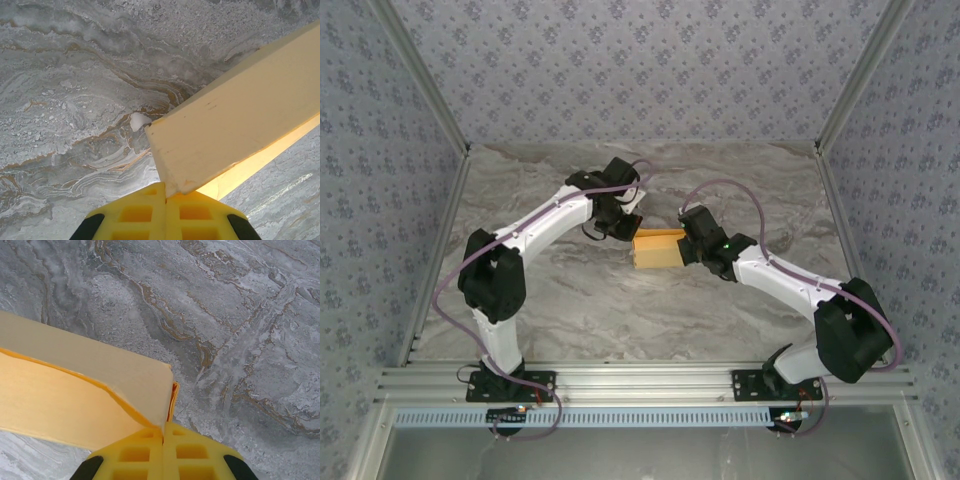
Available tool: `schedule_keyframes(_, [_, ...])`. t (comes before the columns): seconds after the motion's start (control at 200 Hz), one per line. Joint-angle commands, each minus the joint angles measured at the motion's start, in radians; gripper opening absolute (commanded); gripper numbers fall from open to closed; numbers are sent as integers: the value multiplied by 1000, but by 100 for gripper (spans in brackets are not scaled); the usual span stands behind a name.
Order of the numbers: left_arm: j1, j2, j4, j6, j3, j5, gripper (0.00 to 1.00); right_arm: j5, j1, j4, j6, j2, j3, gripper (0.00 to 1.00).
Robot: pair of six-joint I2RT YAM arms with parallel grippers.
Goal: Fold the paper box
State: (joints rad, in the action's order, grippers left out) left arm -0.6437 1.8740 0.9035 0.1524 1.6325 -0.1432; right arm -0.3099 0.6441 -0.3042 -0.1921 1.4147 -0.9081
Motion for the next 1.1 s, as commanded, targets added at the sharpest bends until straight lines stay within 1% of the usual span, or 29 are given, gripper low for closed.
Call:
schedule_keyframes(0.0, [5, 22, 87, -18, 25, 59, 0, -3, 0, -90, -15, 28, 6, 0])
schedule_keyframes(0.839, [0, 48, 128, -45, 67, 83, 0, -1, -1, -92, -13, 31, 3, 0])
schedule_keyframes(0.949, [0, 53, 140, -56, 75, 92, 0, -1, -1, -95, -12, 31, 0, 0])
schedule_keyframes(1.029, [0, 54, 153, -60, 85, 118, 0, -1, -2, -96, -12, 32, -2, 0])
schedule_keyframes(1.094, [-2, 56, 151, -62, 87, 105, 0, -4, -2, -99, -10, 32, -3, 0])
